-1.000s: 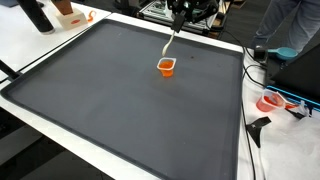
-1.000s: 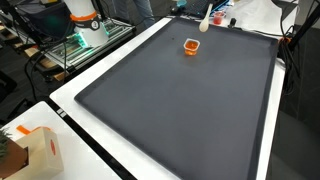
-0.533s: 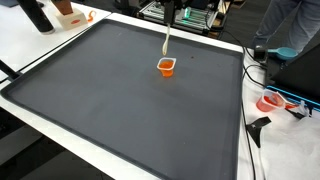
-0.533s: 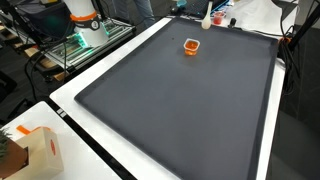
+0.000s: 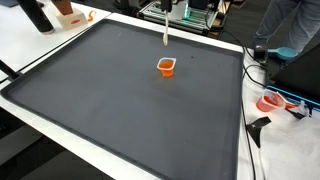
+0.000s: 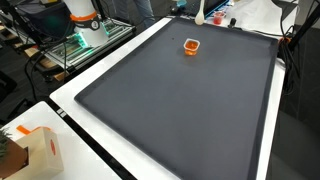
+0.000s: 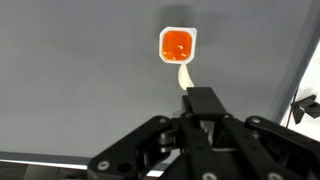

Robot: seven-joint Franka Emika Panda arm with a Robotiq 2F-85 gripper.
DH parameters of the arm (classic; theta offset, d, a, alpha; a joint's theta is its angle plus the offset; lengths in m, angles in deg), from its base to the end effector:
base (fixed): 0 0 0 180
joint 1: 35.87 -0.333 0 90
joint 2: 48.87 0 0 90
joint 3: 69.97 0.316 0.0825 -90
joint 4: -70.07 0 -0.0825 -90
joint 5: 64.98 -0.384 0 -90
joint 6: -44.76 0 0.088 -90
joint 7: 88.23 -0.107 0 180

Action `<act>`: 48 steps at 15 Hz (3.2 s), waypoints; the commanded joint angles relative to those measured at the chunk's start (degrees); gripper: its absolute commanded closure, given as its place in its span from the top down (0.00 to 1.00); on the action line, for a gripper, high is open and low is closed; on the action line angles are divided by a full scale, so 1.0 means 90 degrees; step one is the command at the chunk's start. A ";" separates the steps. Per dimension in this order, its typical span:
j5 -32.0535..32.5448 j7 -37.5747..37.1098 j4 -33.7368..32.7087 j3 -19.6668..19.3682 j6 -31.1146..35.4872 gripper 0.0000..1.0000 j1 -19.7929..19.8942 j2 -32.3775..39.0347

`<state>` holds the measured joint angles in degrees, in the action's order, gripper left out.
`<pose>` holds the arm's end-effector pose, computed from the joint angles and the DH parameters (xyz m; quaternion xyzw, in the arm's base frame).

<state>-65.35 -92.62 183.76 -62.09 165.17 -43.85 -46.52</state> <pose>0.5508 0.1560 0.4511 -0.9944 -0.0982 -0.0367 0.0123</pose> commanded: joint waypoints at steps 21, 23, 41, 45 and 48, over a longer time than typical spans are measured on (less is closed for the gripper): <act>-0.0214 0.0780 0.0486 -0.0084 -0.0014 0.03 0.0057 -0.0576; -0.0689 0.1138 0.0575 -0.0171 0.0117 0.03 0.0101 -0.0575; -0.4163 0.5191 0.1288 -0.0680 0.0235 0.03 0.0719 0.0224; -0.4168 0.5123 0.1339 -0.0667 0.0400 0.03 0.0826 0.0414; -0.4191 0.5103 0.1347 -0.0655 0.0624 0.03 0.0888 0.0516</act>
<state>-101.70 -47.22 194.87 -68.31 168.40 -36.68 -42.24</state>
